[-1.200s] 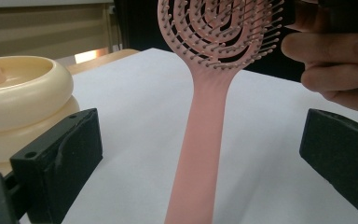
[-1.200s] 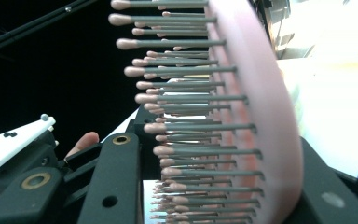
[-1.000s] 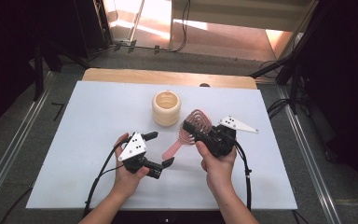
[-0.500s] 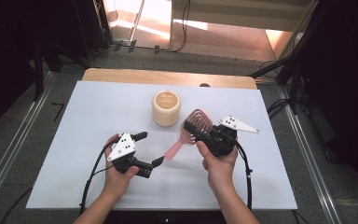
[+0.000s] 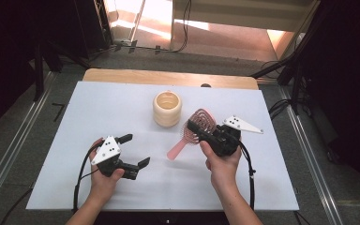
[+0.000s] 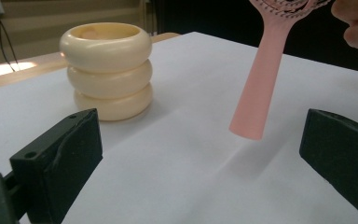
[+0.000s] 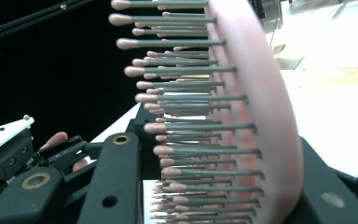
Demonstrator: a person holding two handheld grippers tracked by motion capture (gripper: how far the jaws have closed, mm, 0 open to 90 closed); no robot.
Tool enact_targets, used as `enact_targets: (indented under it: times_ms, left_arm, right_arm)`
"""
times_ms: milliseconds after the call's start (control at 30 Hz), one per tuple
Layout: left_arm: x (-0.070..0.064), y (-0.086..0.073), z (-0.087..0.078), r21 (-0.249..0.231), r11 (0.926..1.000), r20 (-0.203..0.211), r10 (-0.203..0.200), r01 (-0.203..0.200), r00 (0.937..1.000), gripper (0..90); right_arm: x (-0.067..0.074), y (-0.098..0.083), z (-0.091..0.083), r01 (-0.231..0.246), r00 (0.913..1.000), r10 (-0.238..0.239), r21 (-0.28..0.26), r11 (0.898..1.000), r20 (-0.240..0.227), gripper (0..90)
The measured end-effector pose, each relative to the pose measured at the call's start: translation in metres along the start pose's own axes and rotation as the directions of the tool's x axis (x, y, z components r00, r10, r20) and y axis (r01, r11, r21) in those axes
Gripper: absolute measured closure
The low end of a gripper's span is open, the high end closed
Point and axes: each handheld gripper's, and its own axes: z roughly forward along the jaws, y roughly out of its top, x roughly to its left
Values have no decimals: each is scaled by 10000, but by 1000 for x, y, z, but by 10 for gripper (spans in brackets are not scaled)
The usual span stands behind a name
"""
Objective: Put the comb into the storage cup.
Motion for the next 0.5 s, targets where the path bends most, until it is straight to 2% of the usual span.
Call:
enact_targets:
  times_ms: [500]
  left_arm:
    - [18, -8, -31, -261, 9990, -493, -376, 363, 9981, 0]
  right_arm:
    - [0, 4, -4, 337, 9994, -337, -111, 9994, 54, 595]
